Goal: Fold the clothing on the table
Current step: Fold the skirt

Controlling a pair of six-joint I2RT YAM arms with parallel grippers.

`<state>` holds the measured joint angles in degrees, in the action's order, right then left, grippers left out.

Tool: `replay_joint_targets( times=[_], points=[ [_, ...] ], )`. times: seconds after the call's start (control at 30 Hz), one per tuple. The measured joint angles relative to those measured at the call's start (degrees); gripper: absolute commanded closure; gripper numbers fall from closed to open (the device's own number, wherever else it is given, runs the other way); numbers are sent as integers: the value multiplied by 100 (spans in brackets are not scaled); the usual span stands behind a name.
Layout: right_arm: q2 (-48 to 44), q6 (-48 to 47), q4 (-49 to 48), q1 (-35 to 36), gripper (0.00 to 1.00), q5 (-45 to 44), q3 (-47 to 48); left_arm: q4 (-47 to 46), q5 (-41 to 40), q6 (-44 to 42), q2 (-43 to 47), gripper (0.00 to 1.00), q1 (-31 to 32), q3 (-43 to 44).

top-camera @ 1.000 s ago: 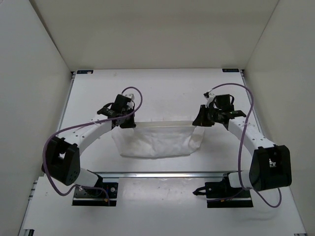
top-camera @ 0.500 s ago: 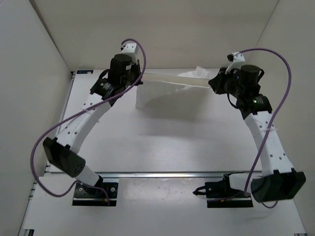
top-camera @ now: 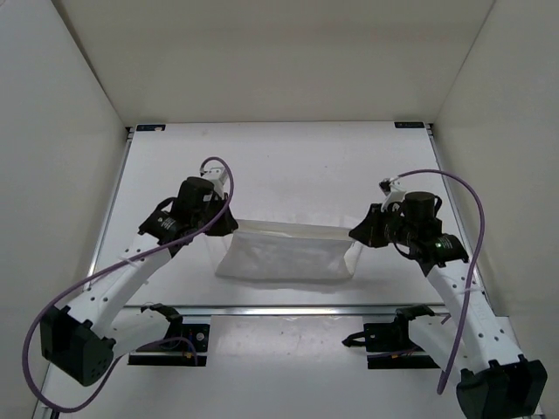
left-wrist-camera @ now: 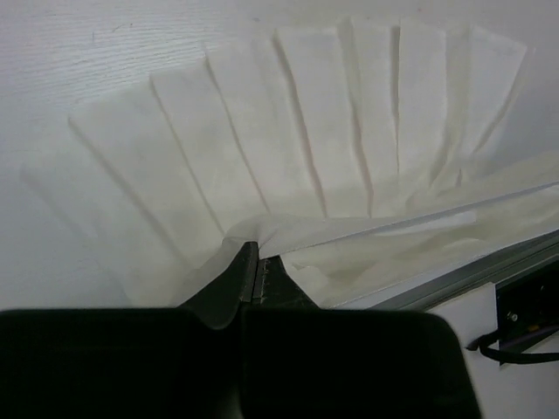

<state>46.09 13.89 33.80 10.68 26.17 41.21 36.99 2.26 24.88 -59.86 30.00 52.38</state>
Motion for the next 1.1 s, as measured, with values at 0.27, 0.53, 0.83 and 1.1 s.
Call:
replay_joint_targets(
  times=[0.27, 0.53, 0.83, 1.1],
  points=[
    [2225, -146, -855, -96, 100, 229, 553, -188, -57, -87, -1893, 100, -516, 522],
    [4046, -317, -1169, -4, 93, 203, 1469, -358, -341, 20, -2745, 100, -592, 446],
    [4419, -516, -1294, -136, 21, -197, 2039, -223, -647, -133, -2728, 2, -1134, 553],
    [3067, -555, -1285, -713, 7, -640, 1257, 35, -999, -234, -2350, 19, -1019, 1137]
  ],
)
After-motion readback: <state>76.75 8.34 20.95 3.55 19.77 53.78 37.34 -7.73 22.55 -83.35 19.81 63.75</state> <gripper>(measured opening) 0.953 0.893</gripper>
